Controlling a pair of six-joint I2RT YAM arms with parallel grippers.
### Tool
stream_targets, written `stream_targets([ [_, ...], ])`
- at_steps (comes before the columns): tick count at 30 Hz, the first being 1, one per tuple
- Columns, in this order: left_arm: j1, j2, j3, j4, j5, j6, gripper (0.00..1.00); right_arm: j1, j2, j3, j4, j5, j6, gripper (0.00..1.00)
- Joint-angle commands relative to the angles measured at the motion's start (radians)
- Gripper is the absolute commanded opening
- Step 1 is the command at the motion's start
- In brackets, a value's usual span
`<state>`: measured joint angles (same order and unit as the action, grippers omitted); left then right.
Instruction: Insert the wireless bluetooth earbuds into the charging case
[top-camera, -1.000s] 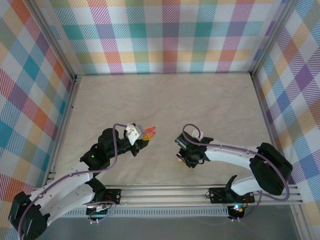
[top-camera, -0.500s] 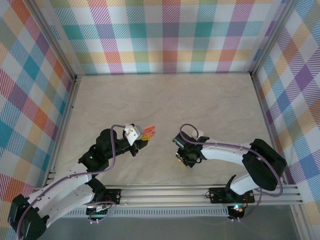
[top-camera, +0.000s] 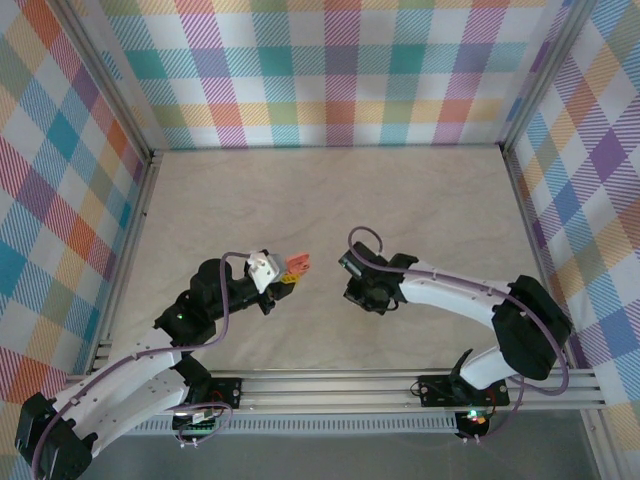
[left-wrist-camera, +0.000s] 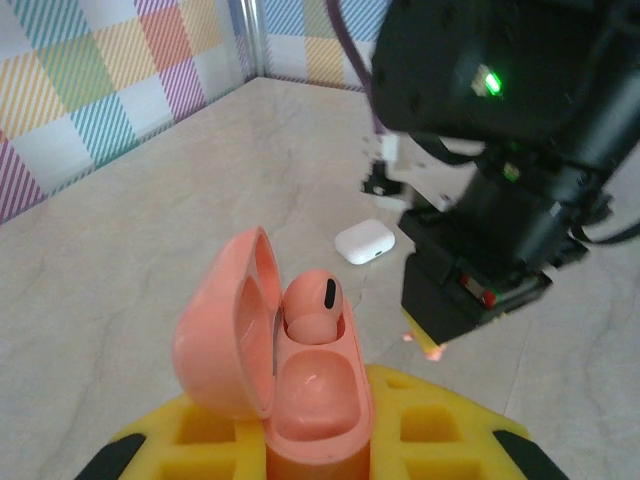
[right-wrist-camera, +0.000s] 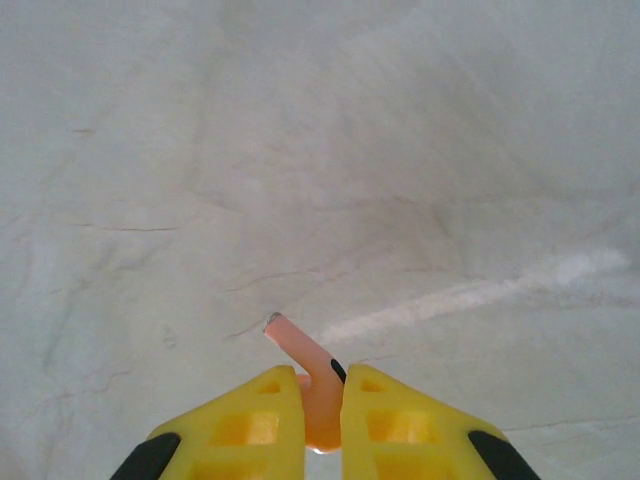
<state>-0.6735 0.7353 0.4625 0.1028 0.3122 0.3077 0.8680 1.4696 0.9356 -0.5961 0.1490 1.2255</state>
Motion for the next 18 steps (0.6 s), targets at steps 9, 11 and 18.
stream_targets([
  [9, 0.03, 0.092, 0.052, 0.035, 0.272, 0.104, 0.0, -0.043, -0.058, 0.354, -0.495, 0.063, -0.851, 0.0],
  [11, 0.034, 0.136, 0.075, 0.024, 0.313, 0.113, 0.0, -0.043, -0.084, 0.4, -0.552, 0.081, -0.966, 0.0],
  [18, 0.037, 0.268, 0.165, 0.02, 0.453, 0.135, 0.0, -0.033, -0.153, 0.519, -0.67, 0.1, -1.233, 0.0],
])
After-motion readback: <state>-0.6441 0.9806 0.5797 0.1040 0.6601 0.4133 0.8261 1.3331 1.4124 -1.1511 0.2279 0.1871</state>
